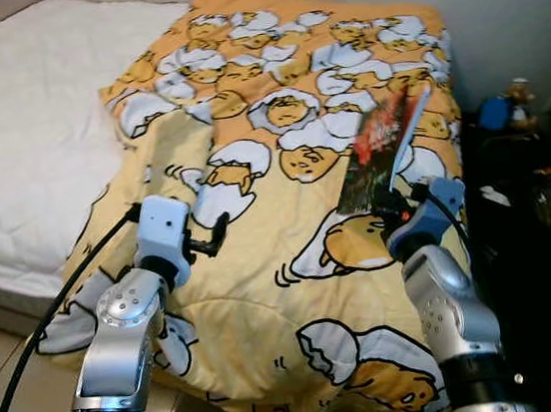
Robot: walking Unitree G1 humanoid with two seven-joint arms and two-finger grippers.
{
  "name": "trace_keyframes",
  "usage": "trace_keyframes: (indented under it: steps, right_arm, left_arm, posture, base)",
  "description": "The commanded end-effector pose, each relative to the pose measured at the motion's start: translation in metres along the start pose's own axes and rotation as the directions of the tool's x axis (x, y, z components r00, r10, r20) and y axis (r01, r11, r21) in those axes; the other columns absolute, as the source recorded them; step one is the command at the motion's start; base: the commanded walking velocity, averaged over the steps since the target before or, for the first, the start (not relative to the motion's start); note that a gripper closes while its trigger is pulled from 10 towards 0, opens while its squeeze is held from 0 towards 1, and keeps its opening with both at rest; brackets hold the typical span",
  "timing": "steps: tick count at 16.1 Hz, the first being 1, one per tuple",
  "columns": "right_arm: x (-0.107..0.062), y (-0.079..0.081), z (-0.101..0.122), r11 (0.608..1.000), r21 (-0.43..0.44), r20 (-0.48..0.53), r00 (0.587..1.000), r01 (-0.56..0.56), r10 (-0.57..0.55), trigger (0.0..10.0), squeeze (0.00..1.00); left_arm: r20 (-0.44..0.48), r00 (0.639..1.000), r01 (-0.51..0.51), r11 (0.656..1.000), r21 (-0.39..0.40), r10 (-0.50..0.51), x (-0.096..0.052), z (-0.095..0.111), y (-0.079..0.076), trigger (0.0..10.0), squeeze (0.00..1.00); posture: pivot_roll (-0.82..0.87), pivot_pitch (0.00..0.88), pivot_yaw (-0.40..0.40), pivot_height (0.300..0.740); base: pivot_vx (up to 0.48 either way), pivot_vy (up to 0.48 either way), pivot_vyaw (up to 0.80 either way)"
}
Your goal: Clean up the room
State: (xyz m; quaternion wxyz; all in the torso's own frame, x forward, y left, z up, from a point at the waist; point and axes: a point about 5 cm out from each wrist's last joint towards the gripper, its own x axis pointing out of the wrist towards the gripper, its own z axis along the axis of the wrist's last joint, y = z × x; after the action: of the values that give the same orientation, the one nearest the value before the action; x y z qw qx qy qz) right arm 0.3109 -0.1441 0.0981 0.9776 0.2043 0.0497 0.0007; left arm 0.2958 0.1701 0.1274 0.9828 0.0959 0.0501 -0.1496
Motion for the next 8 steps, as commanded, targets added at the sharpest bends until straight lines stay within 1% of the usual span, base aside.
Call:
trace_keyframes:
  steps: [1, 4, 6, 8]
  right_arm:
    - [0.004, 0.0047, 0.0079, 0.999, -0.033, 0.016, 1.0, -0.016, 0.017, 10.0, 0.0]
    - [0.0049, 0.0064, 0.0034, 0.999, -0.047, -0.015, 1.0, -0.023, 0.023, 10.0, 0.0]
    - [0.0057, 0.0074, 0.0031, 0.997, -0.067, -0.022, 0.999, -0.032, 0.03, 10.0, 0.0]
    - [0.0064, 0.0067, 0.0037, 0.998, -0.065, -0.02, 1.0, -0.023, 0.022, 10.0, 0.0]
  left_arm:
    - [0.002, 1.0, 0.01, 1.0, 0.006, -0.01, 0.002, 0.0013, -0.0025, 10.0, 0.15]
    - [-0.003, 1.0, 0.021, 0.999, 0.031, -0.021, 0.0033, 0.0012, -0.0025, 10.0, 0.14]
    - [-0.003, 1.0, 0.016, 1.0, 0.025, -0.016, 0.004, 0.0012, -0.0011, 10.0, 0.15]
    - [-0.005, 1.0, 0.016, 1.0, 0.024, -0.016, 0.004, 0.0006, -0.0007, 10.0, 0.15]
  posture:
    - [0.1, 0.0, -0.031, 0.74]
    - [0.11, 0.0, -0.034, 0.74]
    - [0.1, 0.0, -0.033, 0.74]
    - [0.1, 0.0, -0.032, 0.74]
  base:
    - [0.0, 0.337, -0.8]
    - [0.0, 0.337, -0.8]
    - [0.0, 0.337, -0.8]
    - [0.0, 0.345, -0.8]
